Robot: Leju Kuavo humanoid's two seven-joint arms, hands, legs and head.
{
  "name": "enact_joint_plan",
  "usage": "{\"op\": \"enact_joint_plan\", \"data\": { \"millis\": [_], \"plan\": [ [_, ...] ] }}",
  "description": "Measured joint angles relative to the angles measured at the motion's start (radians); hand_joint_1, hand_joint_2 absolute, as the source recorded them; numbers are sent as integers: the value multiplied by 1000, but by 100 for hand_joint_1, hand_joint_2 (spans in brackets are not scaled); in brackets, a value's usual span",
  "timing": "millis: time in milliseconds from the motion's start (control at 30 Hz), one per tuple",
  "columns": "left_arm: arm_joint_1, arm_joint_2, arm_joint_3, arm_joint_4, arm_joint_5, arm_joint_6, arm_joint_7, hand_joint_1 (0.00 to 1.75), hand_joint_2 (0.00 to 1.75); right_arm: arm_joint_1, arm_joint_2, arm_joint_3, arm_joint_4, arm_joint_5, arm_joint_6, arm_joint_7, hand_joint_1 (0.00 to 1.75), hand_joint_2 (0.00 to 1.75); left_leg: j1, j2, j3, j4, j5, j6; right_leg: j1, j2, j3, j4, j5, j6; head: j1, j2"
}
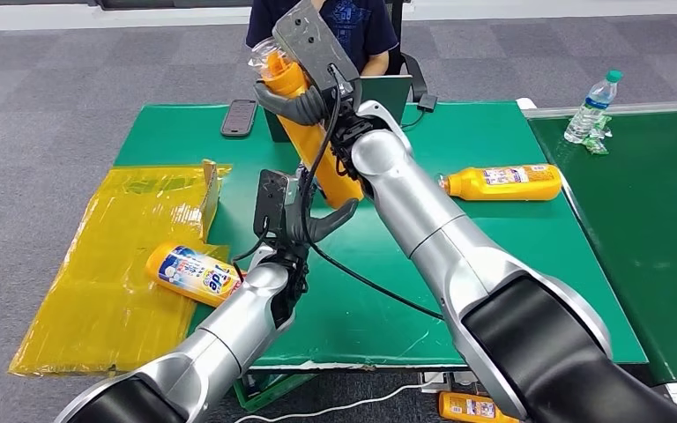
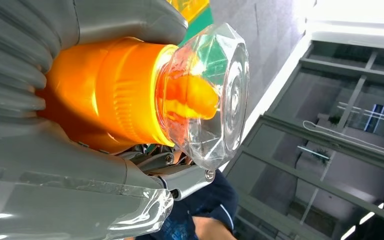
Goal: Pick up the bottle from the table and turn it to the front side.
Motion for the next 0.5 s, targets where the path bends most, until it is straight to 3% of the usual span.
{"op": "enact_joint_plan", "data": {
  "millis": [233,500],
  "plan": [
    [-8,0,-1,17,0,19,-1,0,175,9,1,86,-7,-100,-17,1,175,175,0,0,0,0,0,0,0,0,0,0,0,0,0,0],
    [-17,0,-1,43,-23,60,-3,0,175,25,3,235,-52,-259,-99,5,175,175,0,1,0,0,0,0,0,0,0,0,0,0,0,0]
  ]
}}
